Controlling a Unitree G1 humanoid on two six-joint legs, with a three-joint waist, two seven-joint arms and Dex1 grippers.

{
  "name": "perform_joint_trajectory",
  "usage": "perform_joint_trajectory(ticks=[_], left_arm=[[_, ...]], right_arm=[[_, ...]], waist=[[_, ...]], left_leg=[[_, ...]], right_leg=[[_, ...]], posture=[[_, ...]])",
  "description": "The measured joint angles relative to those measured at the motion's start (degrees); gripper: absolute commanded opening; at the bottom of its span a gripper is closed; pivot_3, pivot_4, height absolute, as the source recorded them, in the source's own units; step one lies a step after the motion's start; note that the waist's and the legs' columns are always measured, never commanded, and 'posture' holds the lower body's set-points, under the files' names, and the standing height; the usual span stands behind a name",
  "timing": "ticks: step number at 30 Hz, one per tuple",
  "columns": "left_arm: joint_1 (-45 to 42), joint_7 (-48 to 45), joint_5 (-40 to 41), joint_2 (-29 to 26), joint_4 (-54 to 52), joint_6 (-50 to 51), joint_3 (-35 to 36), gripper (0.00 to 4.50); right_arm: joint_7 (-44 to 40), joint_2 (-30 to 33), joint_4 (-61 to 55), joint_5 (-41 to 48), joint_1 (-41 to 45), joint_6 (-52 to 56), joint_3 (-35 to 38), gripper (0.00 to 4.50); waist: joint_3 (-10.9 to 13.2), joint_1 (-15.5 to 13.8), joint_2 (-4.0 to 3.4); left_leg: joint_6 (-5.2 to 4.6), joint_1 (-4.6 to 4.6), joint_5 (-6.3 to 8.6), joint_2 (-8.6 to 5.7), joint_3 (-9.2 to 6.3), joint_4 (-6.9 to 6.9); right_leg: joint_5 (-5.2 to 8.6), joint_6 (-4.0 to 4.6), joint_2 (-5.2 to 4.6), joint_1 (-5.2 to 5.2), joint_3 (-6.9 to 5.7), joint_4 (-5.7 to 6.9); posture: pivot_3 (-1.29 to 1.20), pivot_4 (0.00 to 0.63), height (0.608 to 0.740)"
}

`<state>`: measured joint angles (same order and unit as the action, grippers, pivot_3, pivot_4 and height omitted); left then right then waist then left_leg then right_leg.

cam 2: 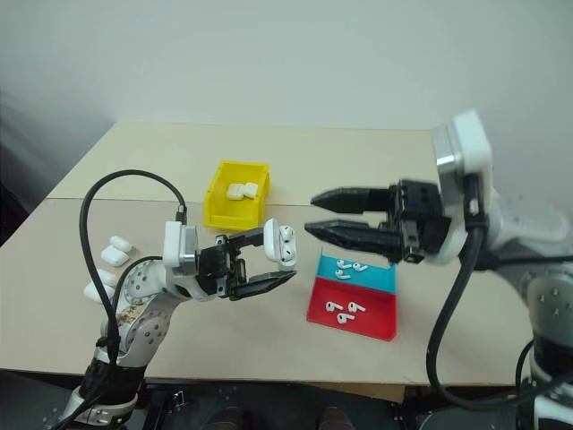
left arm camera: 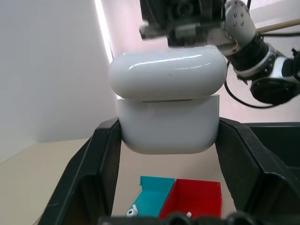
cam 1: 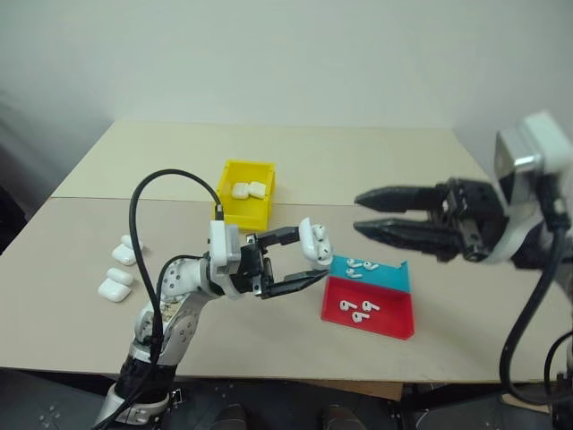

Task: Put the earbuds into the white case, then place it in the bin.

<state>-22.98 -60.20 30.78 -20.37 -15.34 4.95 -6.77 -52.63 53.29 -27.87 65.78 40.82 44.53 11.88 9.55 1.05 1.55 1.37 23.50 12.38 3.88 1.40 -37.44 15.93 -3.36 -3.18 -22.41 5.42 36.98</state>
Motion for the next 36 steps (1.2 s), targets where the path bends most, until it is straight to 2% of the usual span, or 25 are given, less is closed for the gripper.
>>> perform_joint_trajectory(ticks=[4, 10, 17, 29, 36], left_arm=[[-3.2, -0.58, -4.42, 0.49, 4.63, -1.96, -2.62, 2.75], [-6.5, 1.09, -9.21, 2.04, 8.4, -3.32, -4.34, 2.75], [-6.52, 1.1, -10.72, 2.2, 8.85, -3.75, -4.52, 2.75], [-5.48, 0.33, -9.43, 2.61, 8.39, -3.82, -4.03, 2.75], [-5.19, 0.32, -8.22, 2.66, 8.36, -4.75, -2.9, 2.75]], right_arm=[[-3.21, 0.28, 4.97, -5.08, 10.96, 3.88, -9.96, 0.03], [-7.8, -1.17, 6.05, -13.77, 16.66, 4.62, -20.24, 0.03], [-11.13, -2.37, 5.98, -22.54, 17.09, 3.7, -24.99, 0.03], [-15.62, -0.97, 5.71, -31.35, 15.81, -0.02, -26.19, 0.03], [-15.82, -1.82, 7.24, -30.46, 14.84, -0.65, -21.19, 0.03]], waist=[[0.0, -0.02, -0.01], [0.0, -0.37, -0.01], [0.0, -0.38, -0.01], [0.0, -0.41, -0.01], [-0.01, -0.29, -0.02]], left_leg=[[0.0, 0.13, 0.0, -0.02, 0.04, 0.01], [-0.01, 0.86, 0.0, -0.02, 0.01, -0.15], [-0.09, 0.89, 0.04, -0.01, 0.0, -0.31], [-0.09, 0.88, 0.05, -0.02, 0.0, -0.32], [-0.09, 0.84, 0.05, -0.02, 0.0, -0.32]], right_leg=[[0.0, 0.01, -0.02, -0.16, 0.04, 0.01], [-0.02, 0.0, -0.04, -0.84, 0.01, 0.1], [-0.02, 0.0, -0.03, -0.81, -0.02, 0.16], [-0.02, -0.01, -0.04, -0.8, -0.02, 0.17], [-0.03, -0.01, -0.03, -0.78, -0.01, 0.19]], posture=[[0.0, 0.15, 0.74], [0.0, 0.15, 0.74], [0.0, 0.15, 0.74], [0.0, 0.15, 0.74], [0.0, 0.15, 0.74]])
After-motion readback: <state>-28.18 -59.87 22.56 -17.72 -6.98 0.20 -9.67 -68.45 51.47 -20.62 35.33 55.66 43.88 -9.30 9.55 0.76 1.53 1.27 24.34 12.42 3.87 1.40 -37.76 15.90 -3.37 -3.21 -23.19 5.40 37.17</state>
